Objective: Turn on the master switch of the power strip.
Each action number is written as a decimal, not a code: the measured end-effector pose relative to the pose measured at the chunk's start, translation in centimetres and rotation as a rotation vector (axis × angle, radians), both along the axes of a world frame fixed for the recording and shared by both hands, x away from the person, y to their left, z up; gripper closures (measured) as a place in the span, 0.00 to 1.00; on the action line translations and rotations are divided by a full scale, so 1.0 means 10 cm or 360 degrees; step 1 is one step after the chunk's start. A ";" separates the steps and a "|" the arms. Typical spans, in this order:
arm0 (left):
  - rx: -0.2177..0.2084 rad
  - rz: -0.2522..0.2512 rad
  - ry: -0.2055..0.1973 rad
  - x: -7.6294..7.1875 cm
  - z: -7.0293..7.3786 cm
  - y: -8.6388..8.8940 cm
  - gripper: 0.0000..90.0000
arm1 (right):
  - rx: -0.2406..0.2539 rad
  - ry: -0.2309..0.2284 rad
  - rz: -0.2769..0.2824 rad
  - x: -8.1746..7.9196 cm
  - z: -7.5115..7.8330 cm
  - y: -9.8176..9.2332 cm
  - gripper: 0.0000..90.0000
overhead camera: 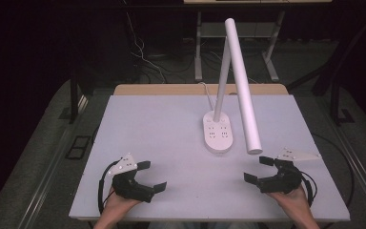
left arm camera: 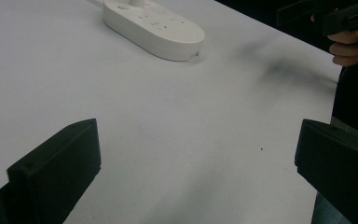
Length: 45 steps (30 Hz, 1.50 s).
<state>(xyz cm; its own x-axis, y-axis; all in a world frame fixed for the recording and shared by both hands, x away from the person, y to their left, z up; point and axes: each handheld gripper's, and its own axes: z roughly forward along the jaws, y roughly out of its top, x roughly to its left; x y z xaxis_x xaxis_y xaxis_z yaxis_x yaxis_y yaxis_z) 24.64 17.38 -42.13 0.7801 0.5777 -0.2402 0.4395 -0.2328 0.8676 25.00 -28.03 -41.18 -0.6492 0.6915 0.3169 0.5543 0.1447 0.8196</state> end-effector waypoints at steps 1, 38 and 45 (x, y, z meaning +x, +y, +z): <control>0.0003 -0.0004 0.0003 0.00 0.00 0.00 0.00 | 0.0002 0.0006 0.0000 0.00 0.00 0.00 0.00; 0.0092 -0.0065 0.0056 0.08 0.09 -0.05 0.00 | -0.0044 0.0077 0.0037 -0.01 -0.02 -0.03 0.00; 0.0127 -0.0088 0.0084 0.15 0.11 -0.08 0.00 | -0.0044 0.0079 0.0039 -0.01 -0.02 -0.03 0.00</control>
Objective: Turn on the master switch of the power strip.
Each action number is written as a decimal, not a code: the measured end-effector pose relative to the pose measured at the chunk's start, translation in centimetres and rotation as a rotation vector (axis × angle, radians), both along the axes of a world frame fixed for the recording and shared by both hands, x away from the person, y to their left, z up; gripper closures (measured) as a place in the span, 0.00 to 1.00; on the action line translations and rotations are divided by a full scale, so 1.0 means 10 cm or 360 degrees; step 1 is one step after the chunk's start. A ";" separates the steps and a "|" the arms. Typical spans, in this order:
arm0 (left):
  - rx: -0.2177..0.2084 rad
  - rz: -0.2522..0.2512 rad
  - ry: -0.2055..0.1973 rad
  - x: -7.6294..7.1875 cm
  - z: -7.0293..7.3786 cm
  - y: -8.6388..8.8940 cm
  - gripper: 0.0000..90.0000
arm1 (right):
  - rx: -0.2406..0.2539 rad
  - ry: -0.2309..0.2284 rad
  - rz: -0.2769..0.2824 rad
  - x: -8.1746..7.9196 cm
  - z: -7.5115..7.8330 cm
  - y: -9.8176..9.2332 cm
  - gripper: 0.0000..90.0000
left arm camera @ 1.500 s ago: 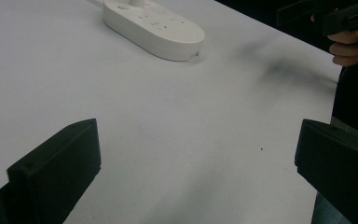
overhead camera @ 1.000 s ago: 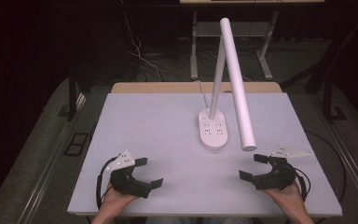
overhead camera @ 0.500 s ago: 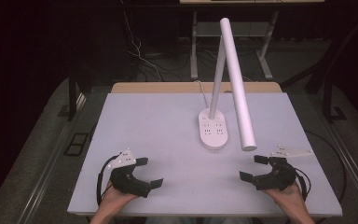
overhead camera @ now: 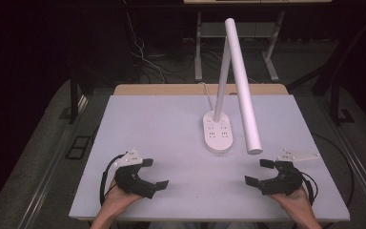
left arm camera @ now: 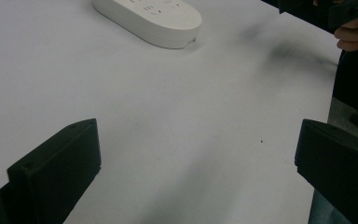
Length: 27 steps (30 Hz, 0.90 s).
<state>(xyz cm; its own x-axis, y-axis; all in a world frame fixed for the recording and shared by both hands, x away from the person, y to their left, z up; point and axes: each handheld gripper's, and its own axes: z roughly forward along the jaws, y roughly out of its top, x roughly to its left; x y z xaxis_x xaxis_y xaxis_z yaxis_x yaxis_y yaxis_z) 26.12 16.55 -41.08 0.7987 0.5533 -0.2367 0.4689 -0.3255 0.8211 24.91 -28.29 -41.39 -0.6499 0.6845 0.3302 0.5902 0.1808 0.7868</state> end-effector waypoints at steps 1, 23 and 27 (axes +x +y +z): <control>0.0000 0.0000 0.0000 0.00 0.00 0.00 0.00 | -0.0001 0.0000 0.0000 0.00 0.00 0.00 0.00; 0.0033 -0.0093 0.0061 0.25 0.14 -0.18 0.00 | -0.0014 -0.0003 0.0005 -0.02 0.00 -0.02 0.00; 0.0038 -0.0107 0.0068 0.30 0.17 -0.21 0.00 | -0.0015 -0.0011 0.0015 -0.03 0.00 -0.01 0.00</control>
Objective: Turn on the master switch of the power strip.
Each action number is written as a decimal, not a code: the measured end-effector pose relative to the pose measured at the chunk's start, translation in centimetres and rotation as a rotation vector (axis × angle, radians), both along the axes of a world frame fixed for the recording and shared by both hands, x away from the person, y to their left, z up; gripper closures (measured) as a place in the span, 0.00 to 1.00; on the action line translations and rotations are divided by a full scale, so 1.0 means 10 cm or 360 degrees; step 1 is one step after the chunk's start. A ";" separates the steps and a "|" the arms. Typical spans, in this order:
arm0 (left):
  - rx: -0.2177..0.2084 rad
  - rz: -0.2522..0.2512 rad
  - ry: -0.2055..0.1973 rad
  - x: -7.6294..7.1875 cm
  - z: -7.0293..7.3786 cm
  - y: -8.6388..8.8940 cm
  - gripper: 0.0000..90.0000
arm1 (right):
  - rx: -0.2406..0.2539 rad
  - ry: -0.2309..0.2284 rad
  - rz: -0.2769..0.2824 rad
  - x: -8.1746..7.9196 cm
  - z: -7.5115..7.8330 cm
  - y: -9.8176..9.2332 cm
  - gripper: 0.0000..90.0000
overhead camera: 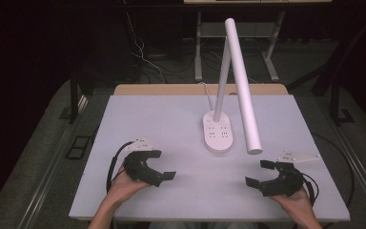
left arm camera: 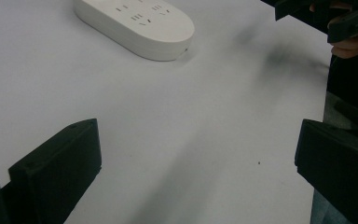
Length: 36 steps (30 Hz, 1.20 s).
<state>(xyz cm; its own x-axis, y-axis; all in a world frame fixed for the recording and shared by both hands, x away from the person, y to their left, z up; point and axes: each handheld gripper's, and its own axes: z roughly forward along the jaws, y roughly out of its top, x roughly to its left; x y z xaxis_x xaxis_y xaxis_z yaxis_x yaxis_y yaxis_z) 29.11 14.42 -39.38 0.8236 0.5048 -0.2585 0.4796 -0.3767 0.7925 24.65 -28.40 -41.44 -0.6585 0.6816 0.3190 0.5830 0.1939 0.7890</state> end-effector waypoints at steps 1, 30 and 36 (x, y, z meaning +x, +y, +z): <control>0.0003 -0.0004 -0.0003 0.03 0.02 -0.01 0.00 | -0.0001 0.0000 0.0001 0.00 0.00 0.00 0.00; 0.0089 -0.0069 -0.0013 0.44 0.30 -0.27 0.00 | -0.0002 -0.0023 0.0006 -0.01 0.01 -0.01 0.00; 0.0120 -0.0094 -0.0021 0.55 0.36 -0.32 0.00 | 0.0002 -0.0013 0.0008 -0.02 0.01 0.00 0.00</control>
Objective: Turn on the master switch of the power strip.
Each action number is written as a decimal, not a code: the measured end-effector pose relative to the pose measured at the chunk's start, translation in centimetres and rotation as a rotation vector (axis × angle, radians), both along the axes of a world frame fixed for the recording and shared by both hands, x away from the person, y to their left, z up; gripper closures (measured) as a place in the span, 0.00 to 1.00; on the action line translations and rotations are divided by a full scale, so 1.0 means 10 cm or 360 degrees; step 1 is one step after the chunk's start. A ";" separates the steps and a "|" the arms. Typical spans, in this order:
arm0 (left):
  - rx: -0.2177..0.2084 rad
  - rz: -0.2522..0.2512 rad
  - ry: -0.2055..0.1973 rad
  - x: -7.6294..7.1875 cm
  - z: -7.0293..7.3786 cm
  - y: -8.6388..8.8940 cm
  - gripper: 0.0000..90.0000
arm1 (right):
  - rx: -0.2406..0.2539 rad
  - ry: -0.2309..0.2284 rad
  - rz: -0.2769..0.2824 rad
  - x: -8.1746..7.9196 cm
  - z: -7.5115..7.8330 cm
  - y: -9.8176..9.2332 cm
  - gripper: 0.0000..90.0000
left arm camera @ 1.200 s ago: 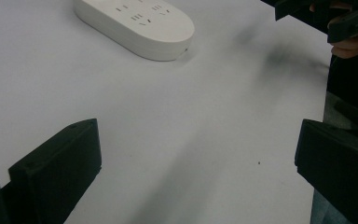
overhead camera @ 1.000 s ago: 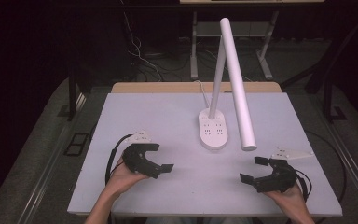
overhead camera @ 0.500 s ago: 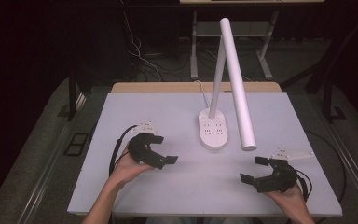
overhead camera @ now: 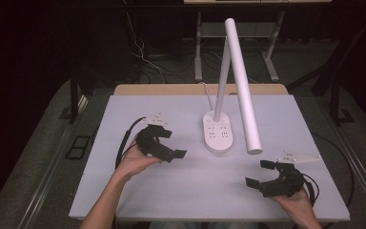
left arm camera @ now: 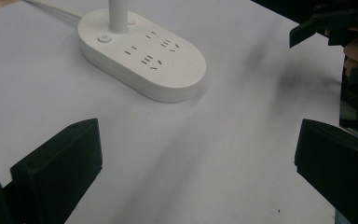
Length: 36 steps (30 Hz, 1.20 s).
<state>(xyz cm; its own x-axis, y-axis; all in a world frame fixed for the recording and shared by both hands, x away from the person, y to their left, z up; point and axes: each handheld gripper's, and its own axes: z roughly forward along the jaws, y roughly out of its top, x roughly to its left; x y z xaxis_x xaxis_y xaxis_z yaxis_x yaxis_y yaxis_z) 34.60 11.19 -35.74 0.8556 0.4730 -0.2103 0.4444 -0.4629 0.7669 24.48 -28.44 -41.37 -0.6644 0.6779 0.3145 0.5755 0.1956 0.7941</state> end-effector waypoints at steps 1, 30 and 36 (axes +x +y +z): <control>-0.0005 0.0007 0.0003 0.01 0.00 -0.01 0.00 | 0.0004 0.0004 -0.0003 0.00 0.00 0.00 0.00; 0.0074 -0.0011 0.0003 0.49 0.18 -0.09 0.01 | 0.0003 -0.0010 0.0005 0.01 -0.01 -0.01 0.00; 0.0091 -0.0024 -0.0006 0.58 0.23 -0.15 0.02 | 0.0008 -0.0006 -0.0001 0.01 0.00 -0.02 0.00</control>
